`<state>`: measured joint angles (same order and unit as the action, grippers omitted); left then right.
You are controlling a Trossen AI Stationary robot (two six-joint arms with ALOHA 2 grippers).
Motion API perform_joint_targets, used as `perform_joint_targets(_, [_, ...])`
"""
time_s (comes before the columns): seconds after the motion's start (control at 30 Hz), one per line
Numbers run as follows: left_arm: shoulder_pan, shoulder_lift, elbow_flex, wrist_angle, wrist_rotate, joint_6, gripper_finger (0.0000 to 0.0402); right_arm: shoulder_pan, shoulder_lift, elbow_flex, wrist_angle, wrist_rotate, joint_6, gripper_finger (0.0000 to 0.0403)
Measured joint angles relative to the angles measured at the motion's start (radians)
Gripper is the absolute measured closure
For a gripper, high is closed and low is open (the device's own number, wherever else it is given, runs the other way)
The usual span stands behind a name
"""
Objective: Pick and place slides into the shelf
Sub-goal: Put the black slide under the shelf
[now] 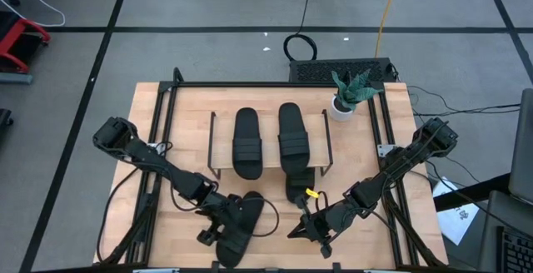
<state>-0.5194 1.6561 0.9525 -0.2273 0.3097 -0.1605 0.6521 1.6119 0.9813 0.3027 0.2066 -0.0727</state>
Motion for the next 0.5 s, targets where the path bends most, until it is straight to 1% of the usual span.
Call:
perform_joint_targets(0.13, [0.000,0.000,-0.004,0.006,0.002,0.000,0.0155,0.000,0.000,0.000,0.000,0.000,-0.001,0.0403])
perform_joint_targets(0.27, [0.000,0.000,-0.004,0.022,0.000,0.001,0.0214,0.000,0.000,0.000,0.000,0.000,-0.001,0.0403])
perform_joint_targets(0.33, [0.000,0.000,-0.004,0.021,-0.004,0.007,0.0250,0.000,0.000,0.000,0.000,0.000,-0.002,0.0403])
perform_joint_targets(0.5, [-0.004,0.000,-0.004,0.026,-0.004,0.016,0.0355,0.000,0.000,0.000,0.000,0.000,-0.002,0.0403])
